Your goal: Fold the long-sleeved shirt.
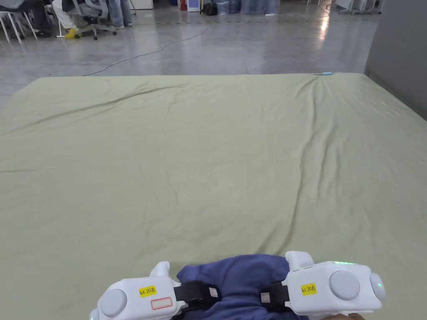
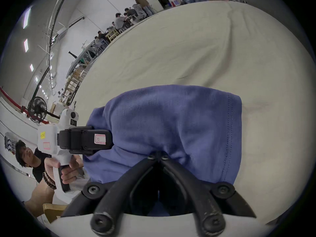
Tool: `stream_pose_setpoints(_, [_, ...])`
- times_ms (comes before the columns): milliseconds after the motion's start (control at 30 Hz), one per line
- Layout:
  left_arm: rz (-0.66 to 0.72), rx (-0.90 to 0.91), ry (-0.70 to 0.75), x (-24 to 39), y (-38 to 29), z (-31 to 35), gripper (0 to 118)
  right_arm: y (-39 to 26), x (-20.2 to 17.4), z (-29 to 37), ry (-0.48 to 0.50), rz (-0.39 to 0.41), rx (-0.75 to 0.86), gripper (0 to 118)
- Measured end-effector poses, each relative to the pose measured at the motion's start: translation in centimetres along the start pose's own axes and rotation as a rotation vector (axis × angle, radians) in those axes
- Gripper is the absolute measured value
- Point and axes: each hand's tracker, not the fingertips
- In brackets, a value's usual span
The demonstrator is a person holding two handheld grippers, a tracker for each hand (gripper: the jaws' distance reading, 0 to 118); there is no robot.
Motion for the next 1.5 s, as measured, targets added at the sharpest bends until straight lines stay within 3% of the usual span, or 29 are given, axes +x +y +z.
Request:
stream_pose_setpoints(200, [-0.115, 0.017, 0.01, 3.1, 0.7, 2.8, 9, 1.0, -2.0, 1.4, 0.024, -0.059, 0.022, 0])
stream_pose_setpoints(500, [-0.193, 0.086, 0.05, 2.3, 2.4, 9.4, 9, 4.4, -15.1, -0.2, -0.016, 0.273, 0.143, 0])
stream_pose_setpoints(700, [-0.197, 0.15, 0.245, -4.0, 6.2, 20.7, 9, 6.6, -26.6, -7.0, 0.122, 0.441, 0.145, 0])
stream_pose_setpoints(867, [-0.142, 0.237, 0.435, -10.6, 10.5, 33.0, 9, 6.8, -36.5, -14.0, 0.153, 0.61, 0.193, 0])
stream_pose_setpoints(967, [-0.174, 0.248, 0.655, -13.3, 12.2, 38.1, 10, 5.6, -40.7, -17.3, 0.111, 0.713, 0.265, 0])
stream_pose_setpoints(1067, [-0.111, 0.274, 0.782, -16.3, 13.1, 40.0, 10, 4.5, -42.6, -19.0, 0.127, 0.721, 0.254, 0])
stream_pose_setpoints(1100, [-0.089, 0.286, 0.765, -16.8, 13.0, 40.3, 16, 4.2, -42.8, -19.3, 0.133, 0.729, 0.244, 0])
stream_pose_setpoints(1133, [-0.093, 0.294, 0.739, -16.5, 12.7, 39.8, 35, 3.9, -42.7, -19.3, 0.136, 0.734, 0.237, 0])
stream_pose_setpoints(1233, [-0.143, 0.381, 0.729, -16.2, 12.3, 40.0, 113, 3.5, -41.7, -18.8, 0.16, 0.74, 0.216, 0])
stream_pose_setpoints(1433, [-0.212, 0.488, 0.761, -11.9, 13.0, 40.3, 115, 4.3, -38.9, -15.4, 0.13, 0.701, 0.214, 0])
stream_pose_setpoints(1500, [-0.245, 0.488, 0.661, -8.8, 12.4, 39.3, 109, 4.8, -37.7, -13.3, 0.129, 0.667, 0.253, 0])
